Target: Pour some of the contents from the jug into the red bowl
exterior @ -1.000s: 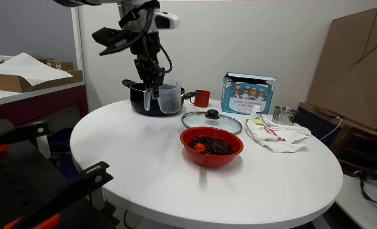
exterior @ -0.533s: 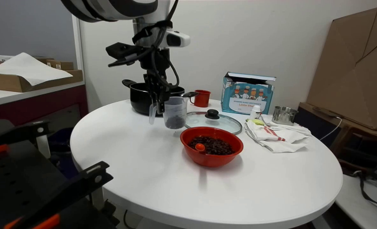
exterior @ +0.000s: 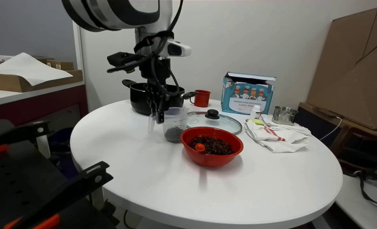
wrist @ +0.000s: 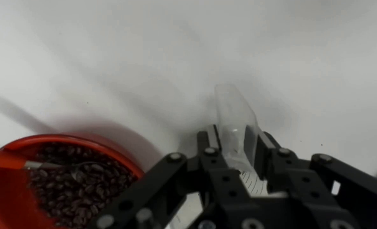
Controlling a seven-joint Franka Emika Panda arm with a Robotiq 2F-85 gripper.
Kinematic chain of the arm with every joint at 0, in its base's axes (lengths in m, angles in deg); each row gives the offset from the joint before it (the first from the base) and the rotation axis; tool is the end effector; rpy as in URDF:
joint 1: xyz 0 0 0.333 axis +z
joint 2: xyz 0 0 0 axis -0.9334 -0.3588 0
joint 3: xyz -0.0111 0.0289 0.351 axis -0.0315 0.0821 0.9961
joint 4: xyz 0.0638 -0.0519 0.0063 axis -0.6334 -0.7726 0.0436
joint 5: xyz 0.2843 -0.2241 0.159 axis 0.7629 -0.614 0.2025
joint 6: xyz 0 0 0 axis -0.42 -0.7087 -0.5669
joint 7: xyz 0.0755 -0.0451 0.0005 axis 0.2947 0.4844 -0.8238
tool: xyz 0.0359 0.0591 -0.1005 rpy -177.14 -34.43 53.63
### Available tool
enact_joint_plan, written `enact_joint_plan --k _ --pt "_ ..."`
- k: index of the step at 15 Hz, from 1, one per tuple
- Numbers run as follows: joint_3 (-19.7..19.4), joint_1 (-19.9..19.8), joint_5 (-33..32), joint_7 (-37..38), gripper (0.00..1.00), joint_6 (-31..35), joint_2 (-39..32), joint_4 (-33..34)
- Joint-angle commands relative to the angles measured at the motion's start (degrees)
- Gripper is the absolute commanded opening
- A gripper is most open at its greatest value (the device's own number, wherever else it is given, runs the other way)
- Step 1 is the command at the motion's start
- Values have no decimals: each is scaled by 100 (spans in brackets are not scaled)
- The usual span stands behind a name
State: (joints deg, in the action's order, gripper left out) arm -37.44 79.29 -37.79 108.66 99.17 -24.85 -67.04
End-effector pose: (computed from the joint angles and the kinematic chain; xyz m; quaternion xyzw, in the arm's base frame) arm 0.4485 0.0160 0.1603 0.9827 -0.1761 0.0557 0.0101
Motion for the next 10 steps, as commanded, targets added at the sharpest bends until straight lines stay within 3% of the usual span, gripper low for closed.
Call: enact_joint_plan --k 1,2,3,4,10 --pt "-96 133 202 -83 8 -245 -136 109" --pt "-83 125 221 -76 9 -292 -141 107" --pt "-90 134 227 -65 35 -307 -131 110" --pt "-90 131 233 -59 53 -328 -127 121" --pt "271 -226 445 -224 95 -735 273 59"
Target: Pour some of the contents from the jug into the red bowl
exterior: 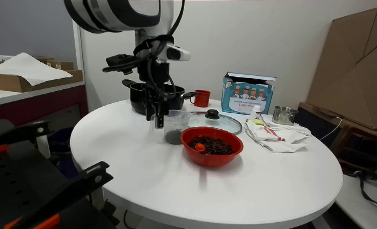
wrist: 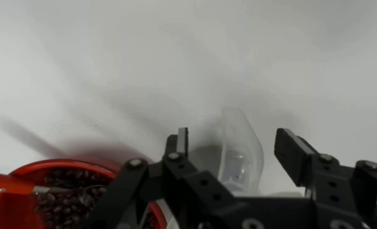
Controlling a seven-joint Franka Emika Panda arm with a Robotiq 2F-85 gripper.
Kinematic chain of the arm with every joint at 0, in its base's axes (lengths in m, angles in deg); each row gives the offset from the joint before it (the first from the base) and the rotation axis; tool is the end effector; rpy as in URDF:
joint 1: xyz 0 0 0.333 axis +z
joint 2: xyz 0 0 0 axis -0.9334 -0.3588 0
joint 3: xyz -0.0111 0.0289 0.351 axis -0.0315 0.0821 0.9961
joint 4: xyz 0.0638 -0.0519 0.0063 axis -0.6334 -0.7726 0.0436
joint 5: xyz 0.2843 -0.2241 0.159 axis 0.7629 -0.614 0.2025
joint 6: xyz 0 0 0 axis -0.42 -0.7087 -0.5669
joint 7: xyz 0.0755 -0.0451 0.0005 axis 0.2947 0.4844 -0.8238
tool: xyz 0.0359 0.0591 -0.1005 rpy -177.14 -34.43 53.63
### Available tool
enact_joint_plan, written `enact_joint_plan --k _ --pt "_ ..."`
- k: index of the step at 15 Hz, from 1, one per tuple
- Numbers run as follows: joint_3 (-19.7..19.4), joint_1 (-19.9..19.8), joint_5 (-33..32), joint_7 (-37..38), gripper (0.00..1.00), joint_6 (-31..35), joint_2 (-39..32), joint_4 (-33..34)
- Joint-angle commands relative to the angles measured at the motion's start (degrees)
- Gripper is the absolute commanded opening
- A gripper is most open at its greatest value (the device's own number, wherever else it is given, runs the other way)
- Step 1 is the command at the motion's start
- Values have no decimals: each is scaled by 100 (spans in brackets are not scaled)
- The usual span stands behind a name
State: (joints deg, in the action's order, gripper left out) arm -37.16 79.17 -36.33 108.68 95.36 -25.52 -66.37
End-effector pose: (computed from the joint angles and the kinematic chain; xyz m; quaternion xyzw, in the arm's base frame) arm 0.4444 0.0150 0.1516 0.9818 -0.1881 0.0231 0.0154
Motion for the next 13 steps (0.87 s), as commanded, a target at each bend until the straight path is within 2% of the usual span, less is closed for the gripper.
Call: enact_joint_plan --k 1,7,8,13 --pt "294 -259 362 -239 99 -422 433 -19" --pt "594 -754 767 -601 100 -1199 1420 70" --pt "506 -592 512 -308 100 -867 1022 83" --pt "522 -627 521 -325 100 -921 1063 73"
